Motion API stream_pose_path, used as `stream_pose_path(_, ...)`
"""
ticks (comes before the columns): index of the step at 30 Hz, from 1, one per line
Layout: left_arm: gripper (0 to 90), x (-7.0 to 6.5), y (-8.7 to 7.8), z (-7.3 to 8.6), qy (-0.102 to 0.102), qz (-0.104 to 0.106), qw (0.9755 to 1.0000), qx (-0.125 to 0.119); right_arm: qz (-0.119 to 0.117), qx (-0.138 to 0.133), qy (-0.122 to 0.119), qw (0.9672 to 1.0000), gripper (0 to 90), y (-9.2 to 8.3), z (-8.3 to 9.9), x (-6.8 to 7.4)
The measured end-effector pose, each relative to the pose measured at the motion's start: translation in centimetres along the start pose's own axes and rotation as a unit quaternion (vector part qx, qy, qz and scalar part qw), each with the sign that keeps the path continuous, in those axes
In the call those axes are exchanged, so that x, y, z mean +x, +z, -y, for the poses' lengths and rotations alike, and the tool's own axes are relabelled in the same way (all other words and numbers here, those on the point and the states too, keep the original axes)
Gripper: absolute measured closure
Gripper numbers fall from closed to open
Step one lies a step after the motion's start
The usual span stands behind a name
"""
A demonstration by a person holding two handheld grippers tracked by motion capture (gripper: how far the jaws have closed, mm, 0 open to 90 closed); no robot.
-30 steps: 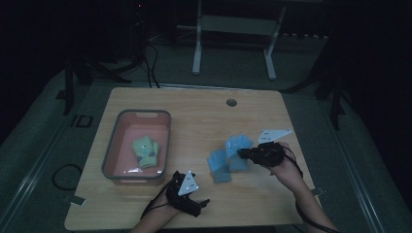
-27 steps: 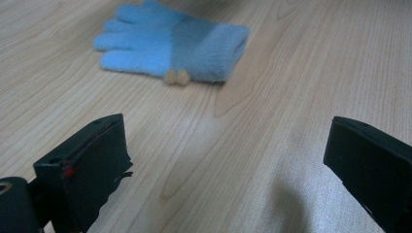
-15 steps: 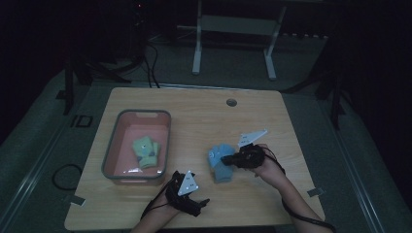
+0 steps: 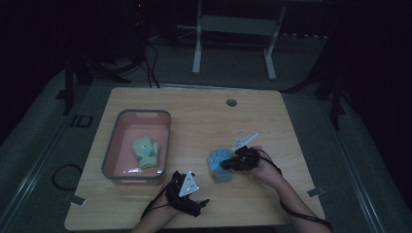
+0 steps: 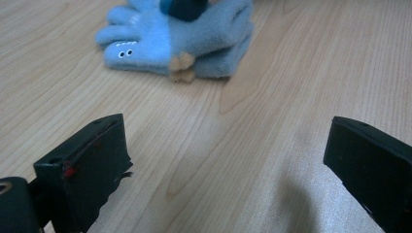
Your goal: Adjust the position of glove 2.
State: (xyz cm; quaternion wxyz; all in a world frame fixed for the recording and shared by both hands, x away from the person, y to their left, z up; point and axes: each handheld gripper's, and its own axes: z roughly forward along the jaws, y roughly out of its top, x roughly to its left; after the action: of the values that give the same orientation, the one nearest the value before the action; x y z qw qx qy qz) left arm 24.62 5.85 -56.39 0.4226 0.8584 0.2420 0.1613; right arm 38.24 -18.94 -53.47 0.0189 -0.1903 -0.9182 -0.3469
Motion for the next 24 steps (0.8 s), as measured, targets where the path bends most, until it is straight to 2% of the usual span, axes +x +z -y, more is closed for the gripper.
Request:
stream_pose_path(3, 2.6, 0.1, 0.0, 0.0, -0.005, 0.004, 1.0000, -0.004, 0.003, 0.003, 0.001, 1.0000, 78.9, 0.1, 0.1, 0.0)
stream_pose_path(7, 4.3, -0.2, 0.0, -0.1, 0.018, -0.001, 0.9998, -0.013, 0.009, 0.003, 0.005, 0.9999, 73.6, -0.1, 0.2, 0.2)
stream_pose_path(11, 4.3, -0.3, -0.1, -0.2, 0.016, 0.002, 0.9996, -0.023, 0.014, -0.006, 0.003, 0.9999, 58.5, -0.9, 0.2, 0.7)
stream_pose_path(14, 4.3, -0.4, -0.1, -0.2, 0.021, -0.002, 0.9995, -0.025, 0.014, -0.017, 0.008, 0.9997, 42.1, -1.7, 0.3, 1.2)
stream_pose_path(16, 4.3, -0.4, 0.0, -0.3, 0.013, 0.003, 0.9996, -0.024, 0.010, -0.014, 0.007, 0.9998, 31.0, -2.1, 0.5, 1.5)
stream_pose_path(19, 4.3, -0.4, -0.1, -0.6, 0.005, 0.000, 0.9999, -0.016, 0.023, -0.019, 0.004, 0.9996, 20.4, -2.5, 0.9, 2.0)
stream_pose_path(22, 4.3, -0.3, -0.2, -0.8, -0.009, -0.001, 0.9999, -0.014, 0.028, -0.036, 0.010, 0.9989, 17.4, -3.2, 1.3, 2.2)
stream_pose_path(24, 4.3, -0.2, -0.3, -0.9, -0.014, 0.001, 0.9998, -0.016, 0.032, -0.036, 0.010, 0.9988, 15.8, -3.6, 1.5, 2.2)
